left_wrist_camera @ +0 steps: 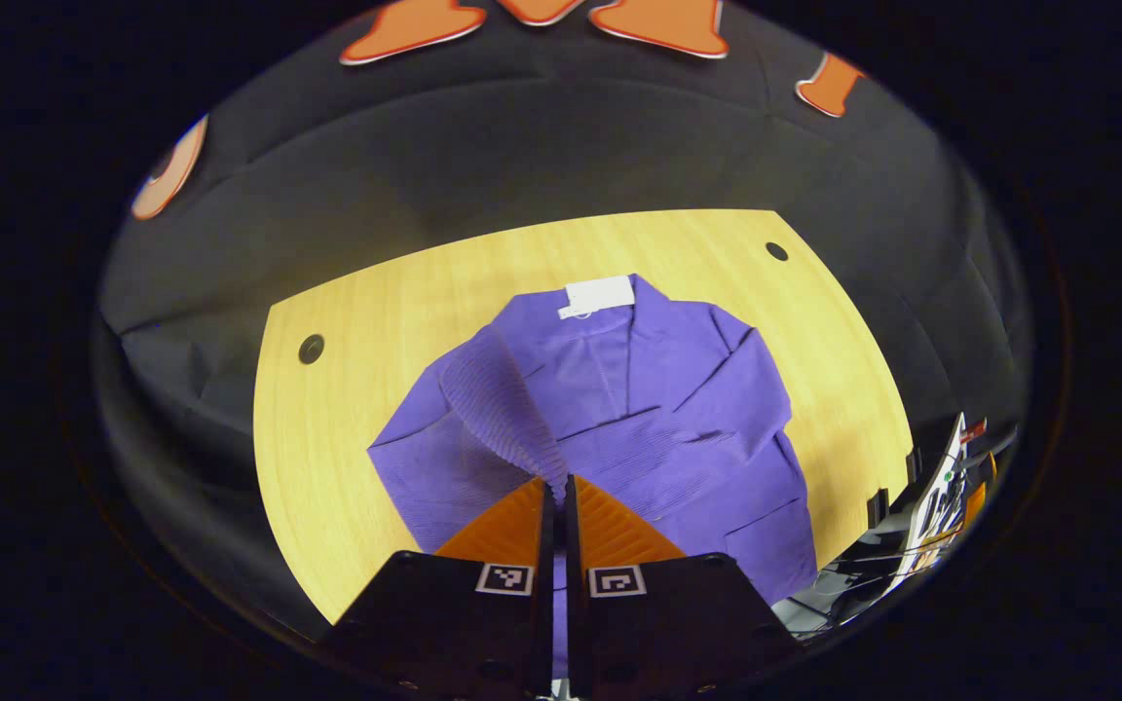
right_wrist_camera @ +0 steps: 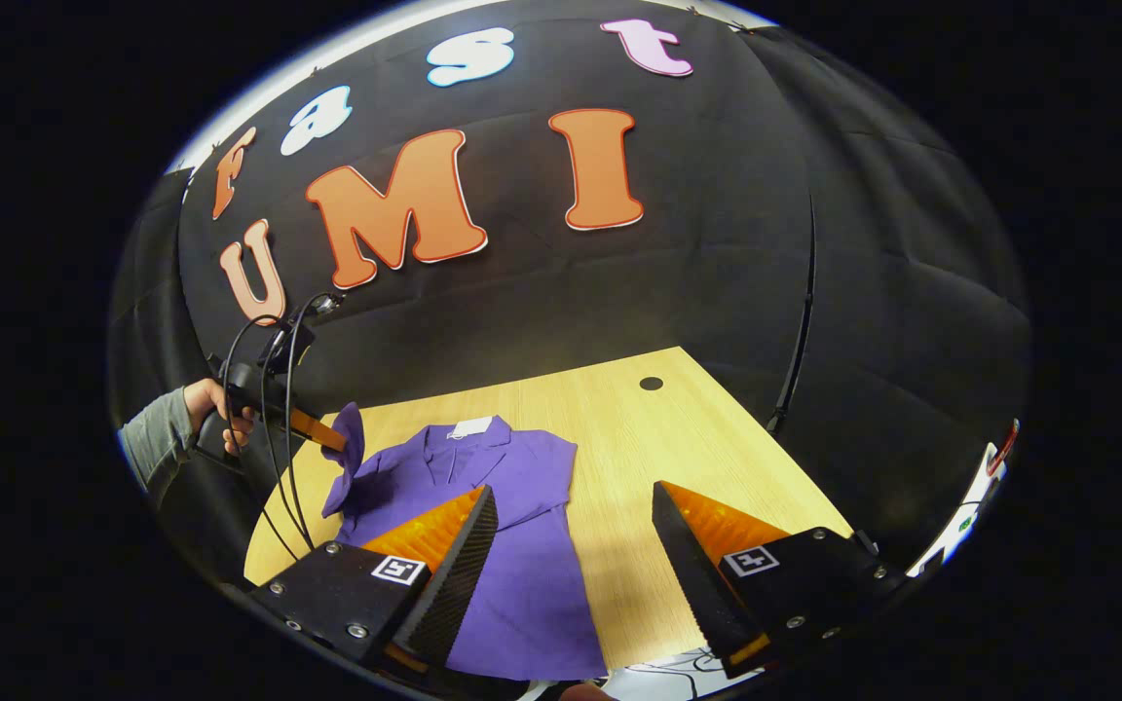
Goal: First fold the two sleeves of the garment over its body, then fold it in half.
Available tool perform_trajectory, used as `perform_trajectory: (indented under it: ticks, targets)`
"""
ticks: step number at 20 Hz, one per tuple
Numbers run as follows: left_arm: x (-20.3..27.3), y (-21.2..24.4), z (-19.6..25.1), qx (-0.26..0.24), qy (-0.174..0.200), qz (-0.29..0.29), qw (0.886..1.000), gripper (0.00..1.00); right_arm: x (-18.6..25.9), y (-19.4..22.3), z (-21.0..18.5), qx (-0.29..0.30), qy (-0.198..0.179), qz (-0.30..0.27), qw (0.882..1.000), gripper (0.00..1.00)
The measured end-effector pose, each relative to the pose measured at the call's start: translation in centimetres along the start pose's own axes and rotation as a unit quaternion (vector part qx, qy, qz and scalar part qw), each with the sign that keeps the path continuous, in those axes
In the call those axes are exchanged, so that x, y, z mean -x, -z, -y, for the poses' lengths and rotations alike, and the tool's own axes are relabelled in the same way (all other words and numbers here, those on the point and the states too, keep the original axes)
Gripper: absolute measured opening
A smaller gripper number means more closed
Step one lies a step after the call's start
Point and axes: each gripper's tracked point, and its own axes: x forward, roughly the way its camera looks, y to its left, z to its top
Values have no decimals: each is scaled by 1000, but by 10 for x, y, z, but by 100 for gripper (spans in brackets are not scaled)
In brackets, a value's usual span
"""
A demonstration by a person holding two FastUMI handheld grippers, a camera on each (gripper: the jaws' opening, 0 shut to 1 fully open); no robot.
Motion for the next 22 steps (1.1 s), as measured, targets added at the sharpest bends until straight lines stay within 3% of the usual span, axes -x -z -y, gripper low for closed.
perform_trajectory:
  ticks: [7,11,13,17,21,22]
  targets:
    - [-20,-36,79,-104,27,4,994,7,2,10,23,-21,13,-6,1000,95]
    - [-29,-48,113,-137,38,23,990,7,1,14,29,-24,16,-11,1000,95]
    - [-31,-47,129,-146,53,37,987,17,-1,15,31,-25,15,-14,999,95]
    - [-22,-46,142,-159,75,80,981,83,-8,13,27,-21,6,-19,1000,95]
    - [0,-39,123,-145,51,142,978,86,-20,14,13,-5,-11,-25,1000,95]
    - [9,-35,113,-139,39,160,977,93,-23,15,9,0,-15,-27,1000,95]
